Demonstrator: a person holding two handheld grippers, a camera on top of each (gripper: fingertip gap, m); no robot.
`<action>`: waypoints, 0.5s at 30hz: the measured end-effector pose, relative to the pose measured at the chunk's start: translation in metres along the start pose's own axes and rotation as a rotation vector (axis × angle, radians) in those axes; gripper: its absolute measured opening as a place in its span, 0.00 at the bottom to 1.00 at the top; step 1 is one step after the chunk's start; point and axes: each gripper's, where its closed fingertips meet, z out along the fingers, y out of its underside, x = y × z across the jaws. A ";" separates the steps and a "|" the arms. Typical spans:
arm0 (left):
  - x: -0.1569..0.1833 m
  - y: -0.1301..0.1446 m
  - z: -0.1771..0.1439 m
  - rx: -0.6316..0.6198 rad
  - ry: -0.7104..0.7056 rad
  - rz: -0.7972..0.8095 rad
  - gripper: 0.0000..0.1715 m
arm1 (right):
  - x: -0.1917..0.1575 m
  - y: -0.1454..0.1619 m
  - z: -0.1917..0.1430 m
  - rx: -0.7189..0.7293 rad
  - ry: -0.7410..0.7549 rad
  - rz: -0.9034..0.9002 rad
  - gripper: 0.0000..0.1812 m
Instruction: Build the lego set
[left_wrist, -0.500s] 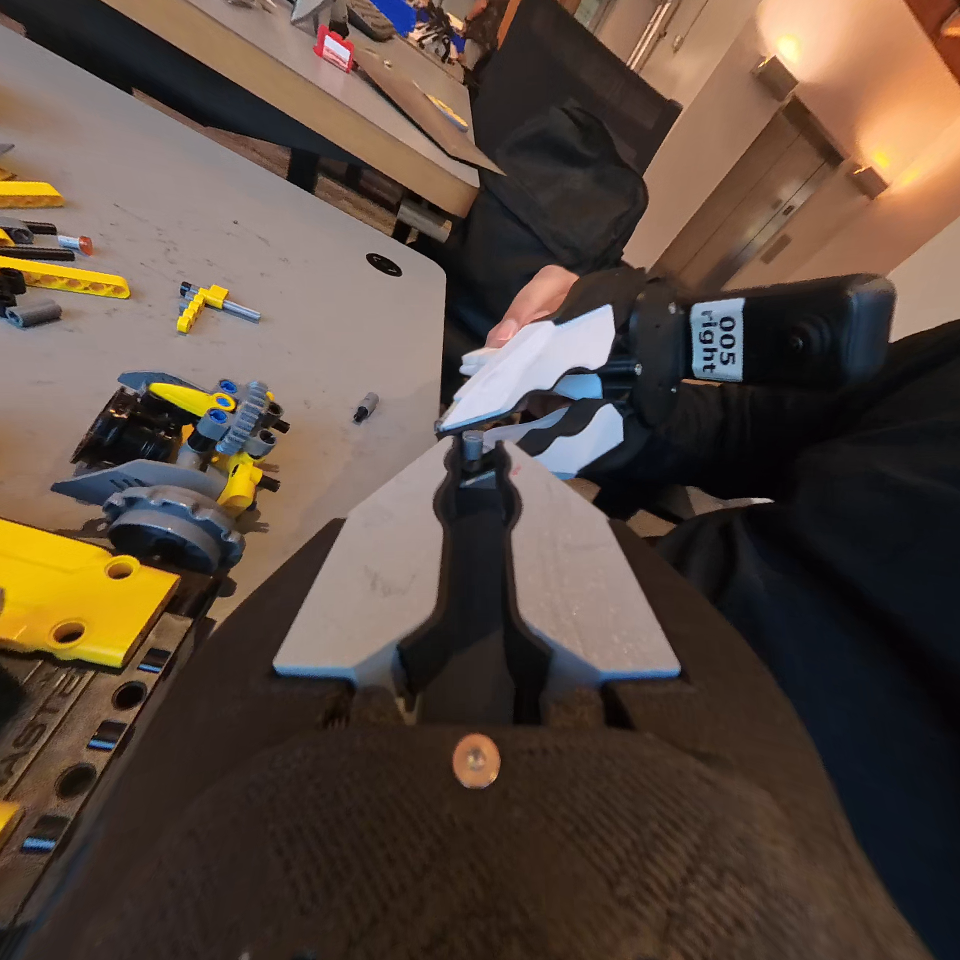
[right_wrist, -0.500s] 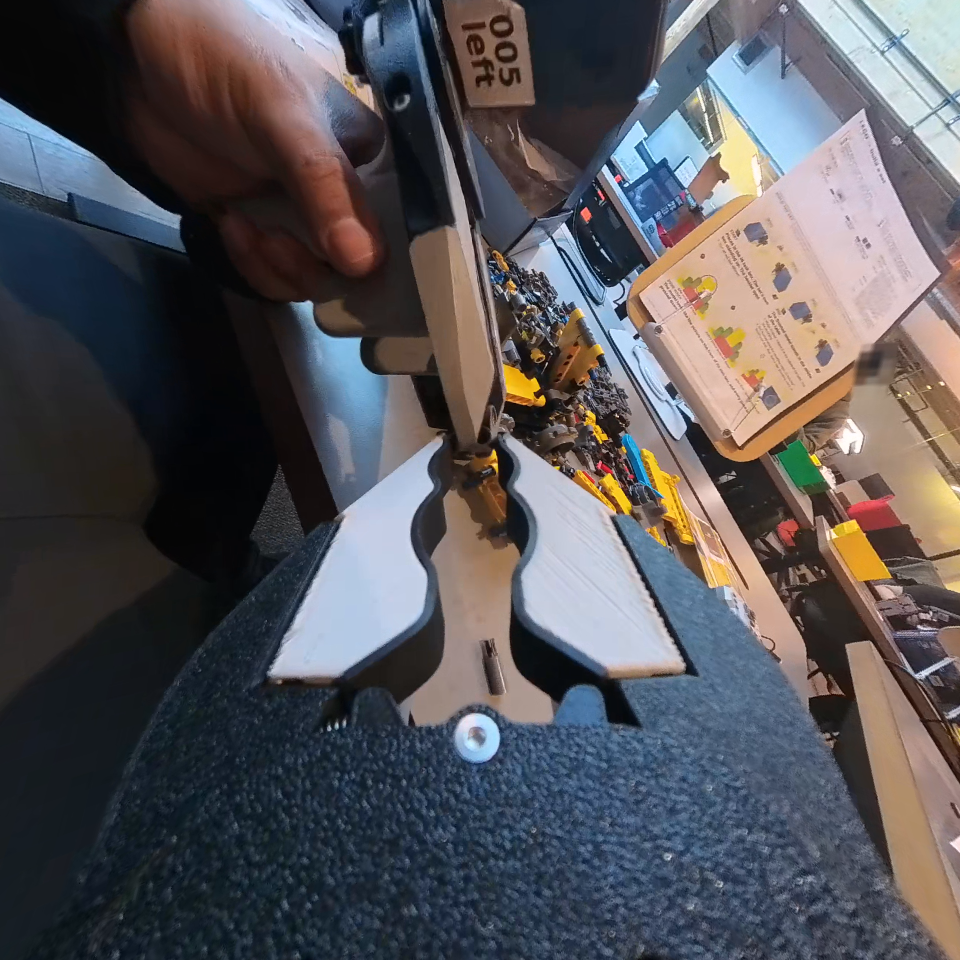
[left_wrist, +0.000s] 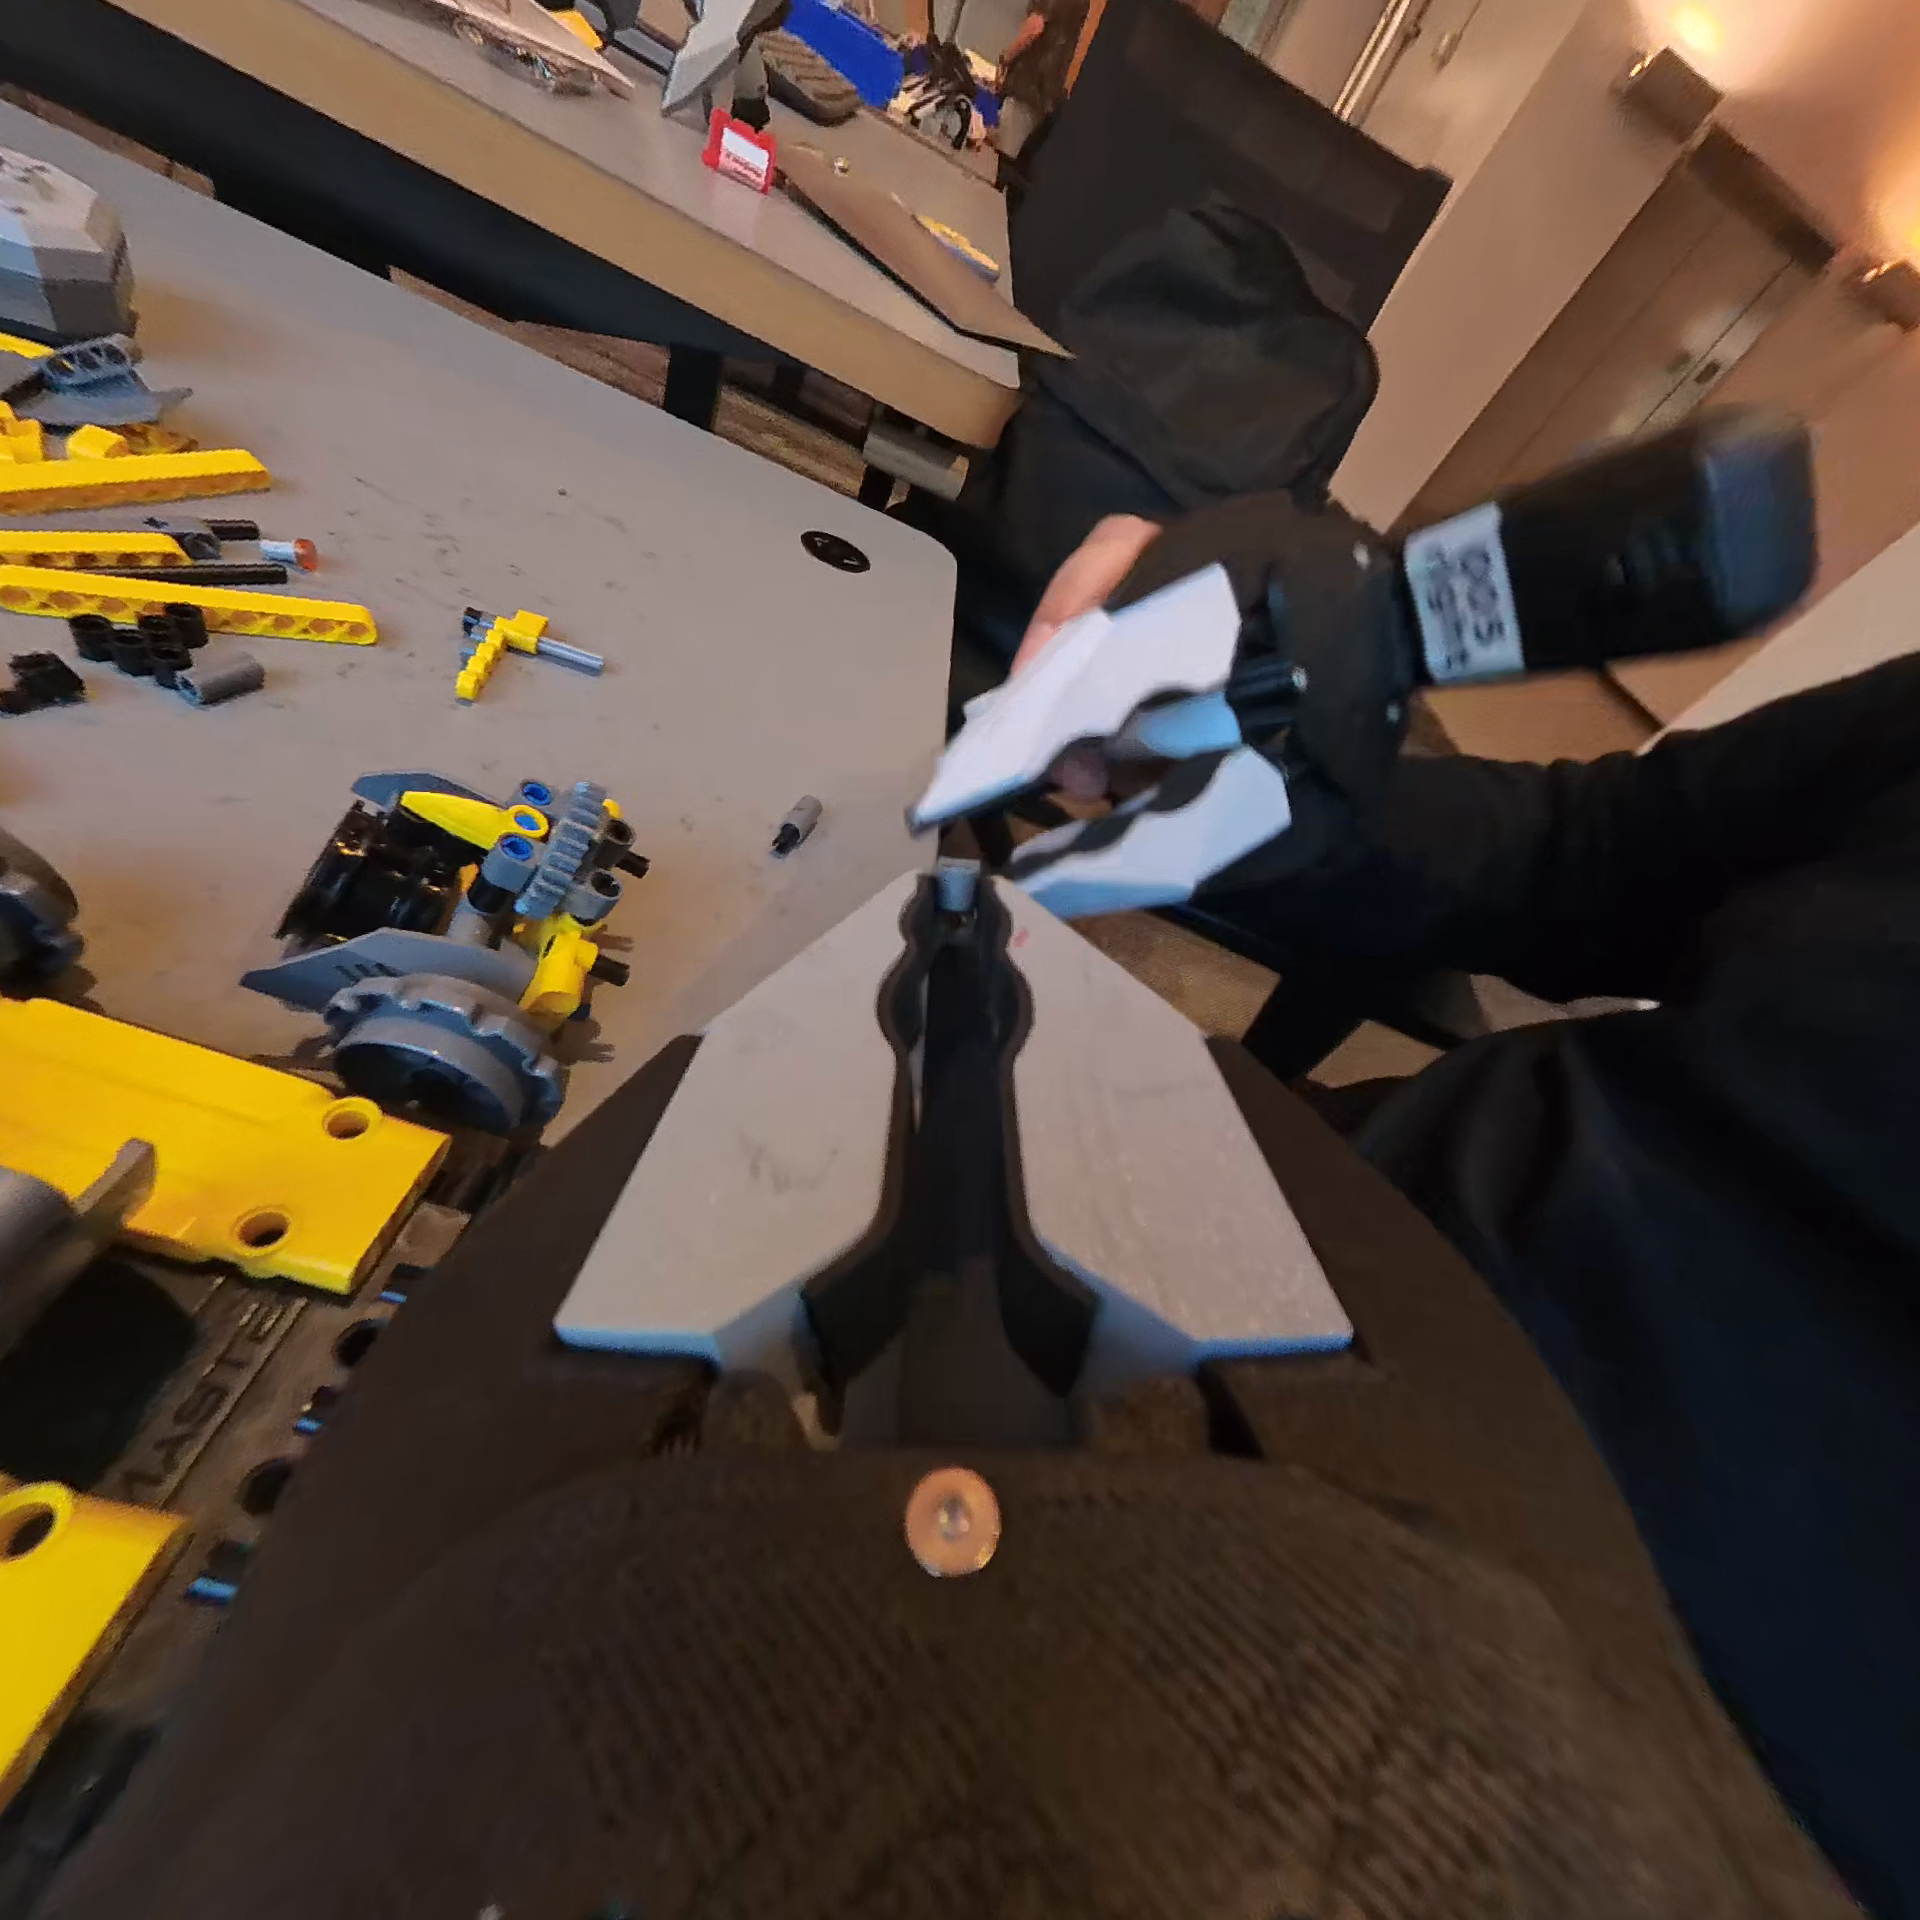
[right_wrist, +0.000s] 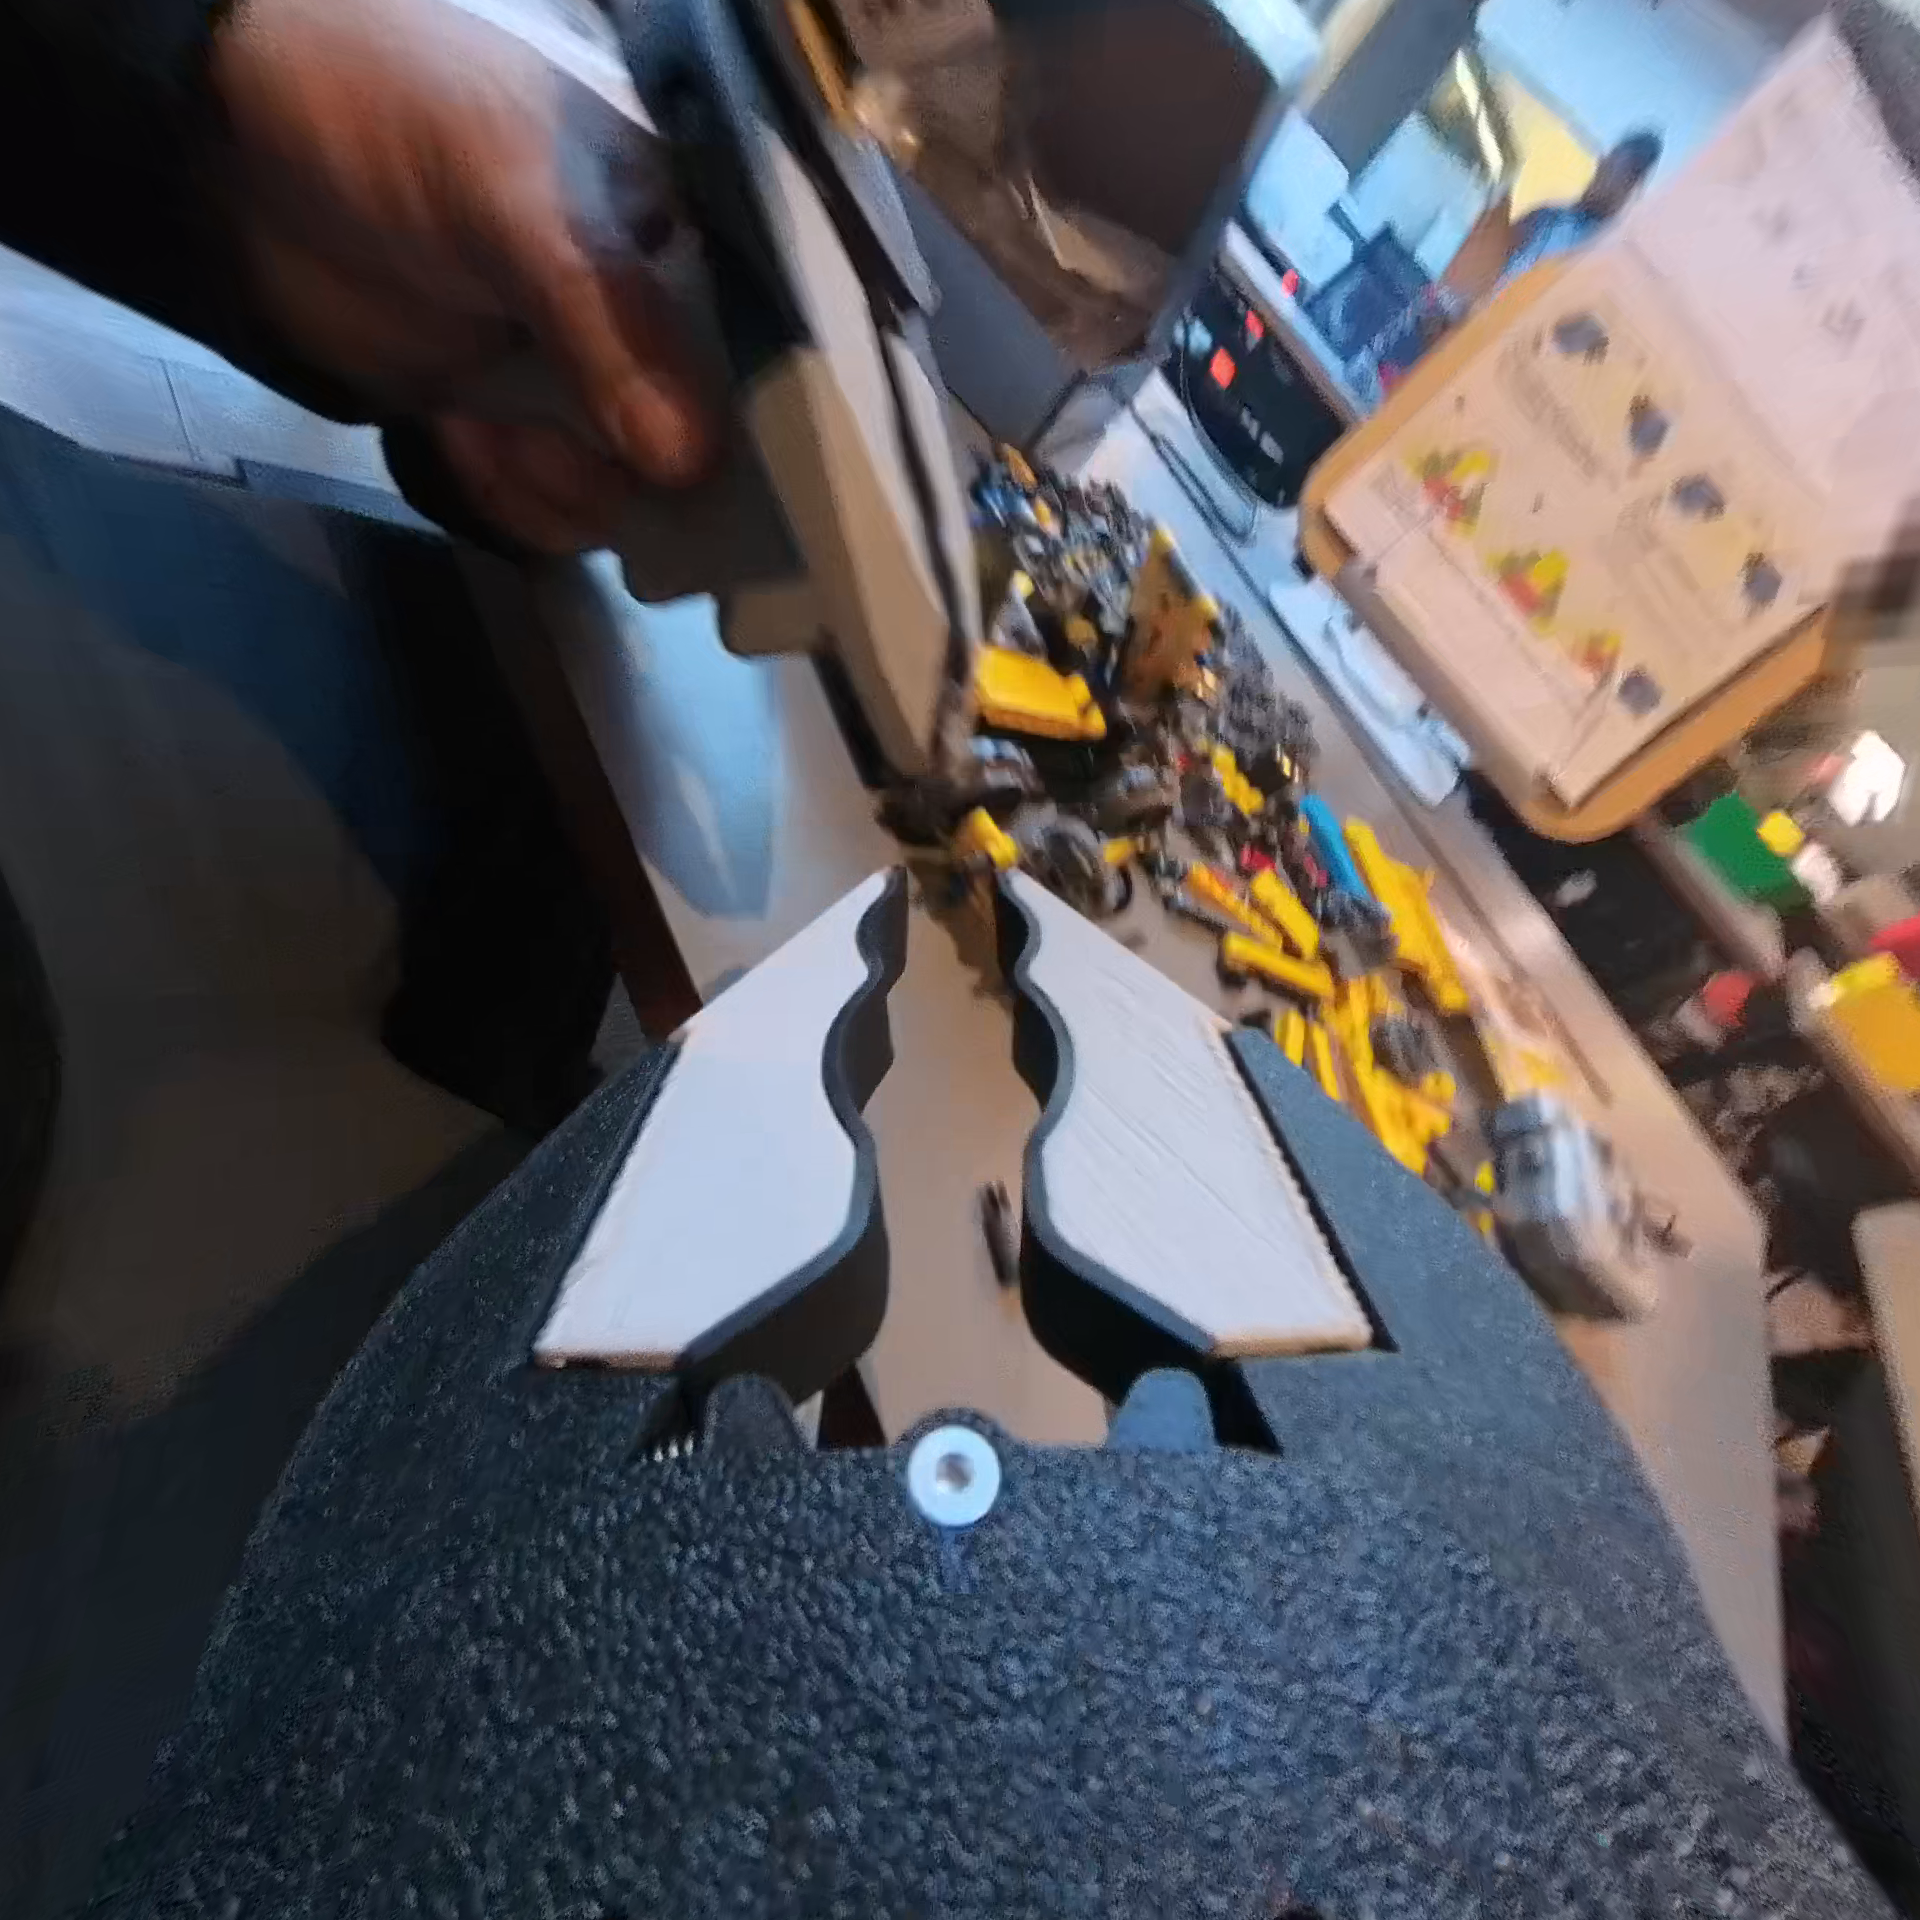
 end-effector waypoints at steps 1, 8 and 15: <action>-0.002 0.001 -0.001 -0.015 -0.014 0.025 0.04 | 0.009 0.011 -0.006 -0.026 0.008 0.057 0.09; -0.002 0.018 0.006 -0.164 -0.076 0.292 0.04 | 0.027 0.081 -0.032 -0.203 -0.176 0.400 0.13; -0.010 0.027 0.006 -0.238 -0.145 0.421 0.04 | 0.016 0.094 -0.016 -0.292 -0.331 0.412 0.12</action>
